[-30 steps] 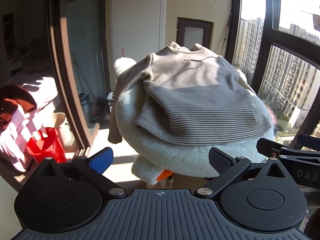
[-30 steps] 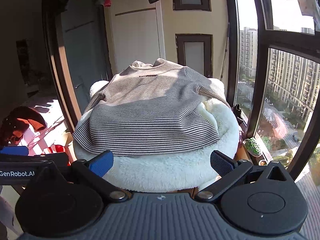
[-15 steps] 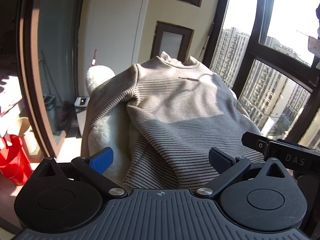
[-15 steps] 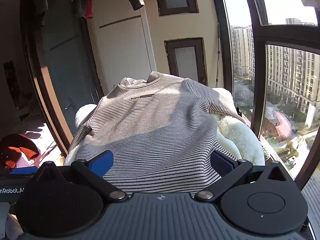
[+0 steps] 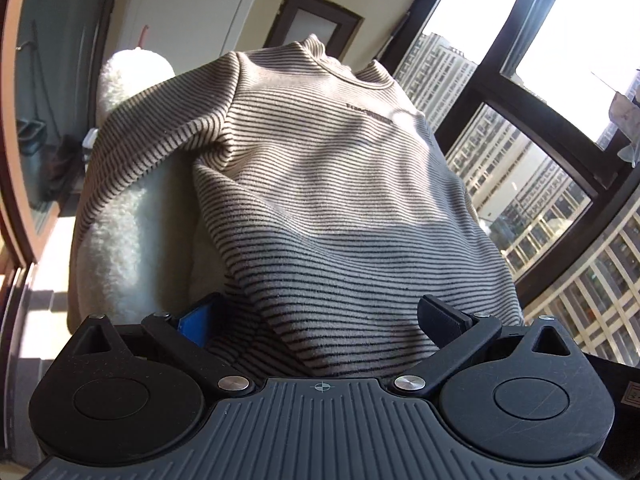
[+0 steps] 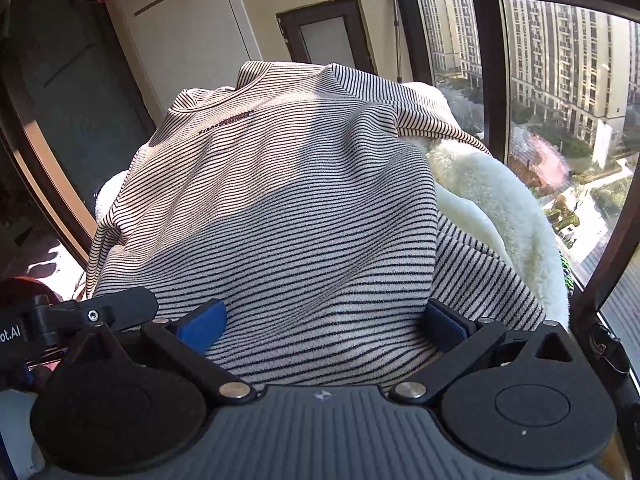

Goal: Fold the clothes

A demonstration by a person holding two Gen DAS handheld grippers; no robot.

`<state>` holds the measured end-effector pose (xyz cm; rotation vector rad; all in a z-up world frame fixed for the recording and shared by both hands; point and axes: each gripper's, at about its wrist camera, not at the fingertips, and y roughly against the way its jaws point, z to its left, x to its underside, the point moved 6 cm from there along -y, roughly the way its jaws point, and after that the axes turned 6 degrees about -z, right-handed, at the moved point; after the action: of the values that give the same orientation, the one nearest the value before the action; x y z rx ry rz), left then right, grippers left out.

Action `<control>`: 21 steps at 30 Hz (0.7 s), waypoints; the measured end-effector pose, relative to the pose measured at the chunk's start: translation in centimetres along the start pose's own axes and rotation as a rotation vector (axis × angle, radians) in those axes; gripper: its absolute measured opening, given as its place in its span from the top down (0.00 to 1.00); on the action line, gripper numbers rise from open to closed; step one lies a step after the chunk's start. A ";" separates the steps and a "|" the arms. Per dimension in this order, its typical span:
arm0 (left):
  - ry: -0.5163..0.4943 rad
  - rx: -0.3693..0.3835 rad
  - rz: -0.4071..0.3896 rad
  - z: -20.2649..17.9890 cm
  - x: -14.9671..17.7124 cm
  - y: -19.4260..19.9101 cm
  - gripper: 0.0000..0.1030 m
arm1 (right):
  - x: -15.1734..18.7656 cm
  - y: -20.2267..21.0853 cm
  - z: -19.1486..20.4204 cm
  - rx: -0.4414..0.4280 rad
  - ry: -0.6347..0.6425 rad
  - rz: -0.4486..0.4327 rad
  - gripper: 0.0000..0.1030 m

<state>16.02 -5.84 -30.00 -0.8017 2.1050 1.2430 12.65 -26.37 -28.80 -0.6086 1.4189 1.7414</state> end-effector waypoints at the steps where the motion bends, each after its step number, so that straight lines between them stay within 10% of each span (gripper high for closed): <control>1: 0.047 0.021 0.009 0.7 0.4 -0.4 0.00 | 0.1 -0.2 0.1 0.010 0.006 0.008 0.00; 21: 0.149 0.046 -0.061 1.6 1.4 -0.3 0.00 | -4.3 -0.7 -3.0 -0.244 -0.006 -0.031 0.00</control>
<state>15.58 -4.82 -31.85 -0.9573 2.2008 1.1297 15.33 -30.39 -26.59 -0.7501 1.1950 1.9053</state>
